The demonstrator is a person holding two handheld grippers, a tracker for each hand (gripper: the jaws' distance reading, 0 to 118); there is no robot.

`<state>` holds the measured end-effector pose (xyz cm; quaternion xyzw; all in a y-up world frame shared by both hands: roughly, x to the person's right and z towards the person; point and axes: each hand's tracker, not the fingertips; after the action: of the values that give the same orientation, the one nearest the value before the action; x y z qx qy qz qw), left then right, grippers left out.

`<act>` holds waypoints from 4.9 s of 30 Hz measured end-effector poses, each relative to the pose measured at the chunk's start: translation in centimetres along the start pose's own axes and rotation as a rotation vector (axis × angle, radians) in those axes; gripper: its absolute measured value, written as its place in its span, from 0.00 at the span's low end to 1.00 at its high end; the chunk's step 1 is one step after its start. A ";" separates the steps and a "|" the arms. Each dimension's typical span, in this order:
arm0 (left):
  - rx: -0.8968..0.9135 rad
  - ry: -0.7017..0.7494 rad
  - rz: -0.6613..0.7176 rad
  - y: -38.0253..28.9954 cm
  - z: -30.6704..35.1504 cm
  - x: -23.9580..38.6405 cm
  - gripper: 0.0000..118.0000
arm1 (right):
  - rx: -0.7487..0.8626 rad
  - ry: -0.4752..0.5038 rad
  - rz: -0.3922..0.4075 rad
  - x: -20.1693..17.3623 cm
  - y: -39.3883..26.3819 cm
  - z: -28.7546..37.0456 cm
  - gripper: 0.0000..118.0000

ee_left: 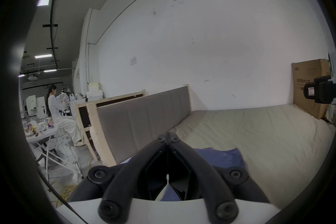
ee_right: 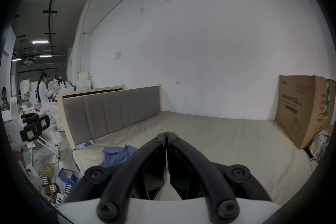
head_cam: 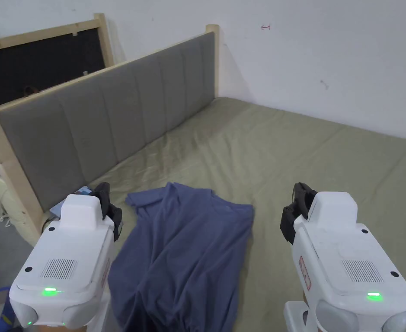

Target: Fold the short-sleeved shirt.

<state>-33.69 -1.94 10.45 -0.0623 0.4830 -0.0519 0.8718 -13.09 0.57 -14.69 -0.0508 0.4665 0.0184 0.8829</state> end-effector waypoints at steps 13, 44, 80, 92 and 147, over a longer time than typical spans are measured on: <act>-0.175 -0.083 0.052 -1.9 -3.2 -1.4 0.00 | -0.020 0.031 0.016 -0.9 -0.5 -1.1 0.00; -1.050 -0.288 0.040 -17.0 -23.0 11.6 0.63 | -0.198 -0.259 0.029 10.9 -5.5 -2.3 0.00; -0.299 -0.996 -0.160 17.1 -9.6 27.7 0.03 | 0.007 -0.494 0.003 19.3 0.5 13.2 0.00; -0.312 -1.289 -0.236 15.2 -3.1 40.6 0.03 | 0.006 -0.662 0.014 23.4 0.3 19.9 0.00; 0.093 -0.602 0.045 8.0 -1.4 27.3 0.18 | 0.015 -0.637 0.013 22.0 1.4 18.8 0.00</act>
<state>-20.25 1.79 -14.34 -0.0242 0.2012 -0.0338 0.9787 14.67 3.62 -22.47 -0.0331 0.1669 0.0356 0.9848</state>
